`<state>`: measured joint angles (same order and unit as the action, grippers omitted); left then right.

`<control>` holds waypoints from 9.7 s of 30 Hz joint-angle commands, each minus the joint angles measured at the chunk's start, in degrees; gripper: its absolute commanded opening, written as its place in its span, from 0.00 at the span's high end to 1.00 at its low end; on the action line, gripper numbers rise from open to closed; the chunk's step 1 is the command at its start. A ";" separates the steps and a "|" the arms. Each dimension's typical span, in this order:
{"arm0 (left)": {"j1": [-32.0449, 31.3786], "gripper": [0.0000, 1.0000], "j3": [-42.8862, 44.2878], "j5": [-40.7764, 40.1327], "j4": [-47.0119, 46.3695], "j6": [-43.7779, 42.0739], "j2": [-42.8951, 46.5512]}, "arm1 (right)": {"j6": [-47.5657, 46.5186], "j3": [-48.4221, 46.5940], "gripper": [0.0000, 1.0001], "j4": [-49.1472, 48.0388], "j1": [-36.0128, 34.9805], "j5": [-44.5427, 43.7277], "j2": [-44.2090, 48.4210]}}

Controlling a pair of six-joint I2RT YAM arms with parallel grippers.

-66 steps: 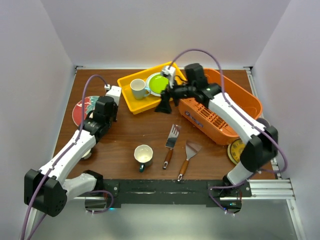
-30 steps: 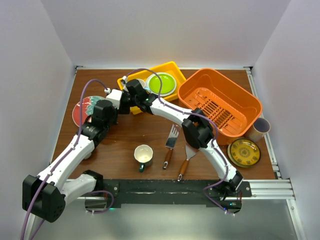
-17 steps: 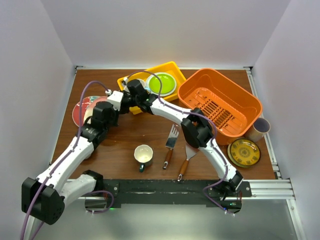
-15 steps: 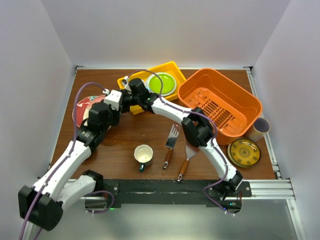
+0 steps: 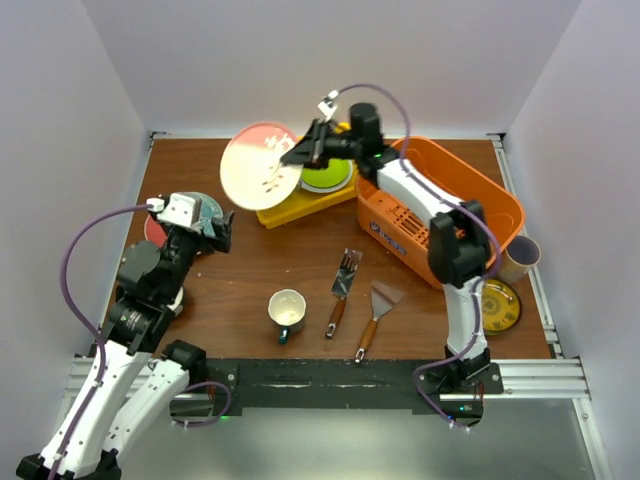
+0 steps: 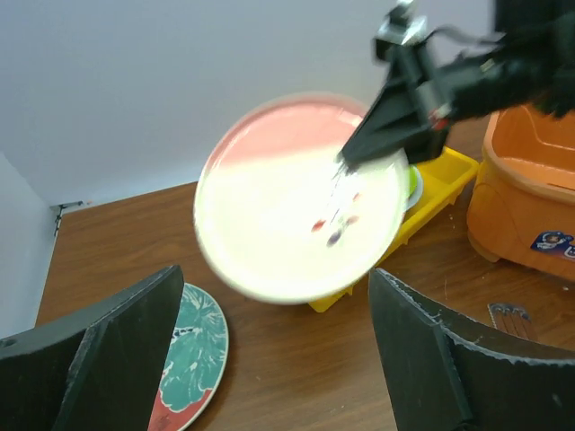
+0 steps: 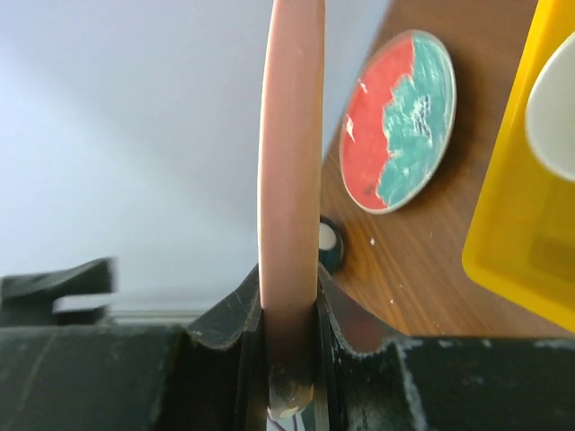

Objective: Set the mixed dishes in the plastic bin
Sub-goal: Pick up the plate at the center of the board, then place the plate in the plastic bin, then pick up the plate from the corner of the board.

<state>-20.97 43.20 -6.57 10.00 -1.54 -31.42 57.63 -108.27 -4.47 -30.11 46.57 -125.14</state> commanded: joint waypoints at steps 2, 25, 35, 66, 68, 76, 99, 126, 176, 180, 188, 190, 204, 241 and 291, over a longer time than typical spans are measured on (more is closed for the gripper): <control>0.14 0.10 -2.59 0.42 -1.82 -0.39 1.71 | -1.64 7.00 1.00 -12.49 4.61 12.75 16.57; 0.14 0.05 -8.66 -1.08 -3.58 -0.13 4.44 | -21.06 35.14 1.00 -1.07 34.76 23.92 43.14; 0.14 0.03 -9.01 -0.46 -4.02 0.13 4.88 | -20.27 39.71 1.00 -4.41 40.65 23.83 45.07; 0.14 0.02 -9.63 -0.20 -4.37 0.22 5.76 | -19.66 44.37 1.00 -9.42 46.28 23.04 41.82; 0.14 0.02 -9.63 -0.11 -4.37 0.13 5.75 | -19.92 44.55 1.00 -9.59 46.37 22.96 41.56; 0.14 0.01 -9.71 -0.20 -4.37 0.05 5.58 | -20.36 44.64 1.00 -9.59 46.72 22.87 40.24; 0.14 0.01 -9.71 -0.02 -4.37 -0.04 5.58 | -24.74 40.51 1.00 -3.29 46.81 18.93 34.27; 0.14 0.01 -9.80 0.42 -4.72 -0.13 5.14 | -50.41 34.44 0.67 25.91 39.78 -10.00 26.35; 0.14 0.00 -9.71 0.50 -4.46 -0.13 5.67 | -62.98 29.78 0.02 35.84 36.35 -26.35 24.59; 0.14 0.00 -9.71 0.68 -4.46 -0.13 5.67 | -65.71 29.61 0.02 36.99 36.35 -26.35 26.78; 0.14 0.00 -9.80 0.86 -4.46 -0.04 5.58 | -71.25 29.69 0.01 38.83 36.26 -24.07 31.80; 0.14 0.00 -9.80 1.03 -4.55 -0.04 5.58 | -72.30 29.78 0.02 39.27 36.26 -23.72 32.94; 0.14 0.00 -9.80 1.73 -4.55 0.13 5.58 | -79.24 28.82 0.01 42.35 36.26 -19.94 39.44; 0.14 0.00 -9.80 2.09 -4.46 0.22 6.19 | -84.52 26.79 0.01 50.52 36.17 -8.69 50.78; 0.14 0.00 -10.24 1.65 -4.20 0.75 4.79 | -97.61 29.51 0.01 68.36 36.00 -11.06 68.45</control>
<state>-20.97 33.85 -5.10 8.16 -1.15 -26.09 -37.26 -79.90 60.25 6.04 36.58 -58.57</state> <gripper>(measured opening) 0.997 0.985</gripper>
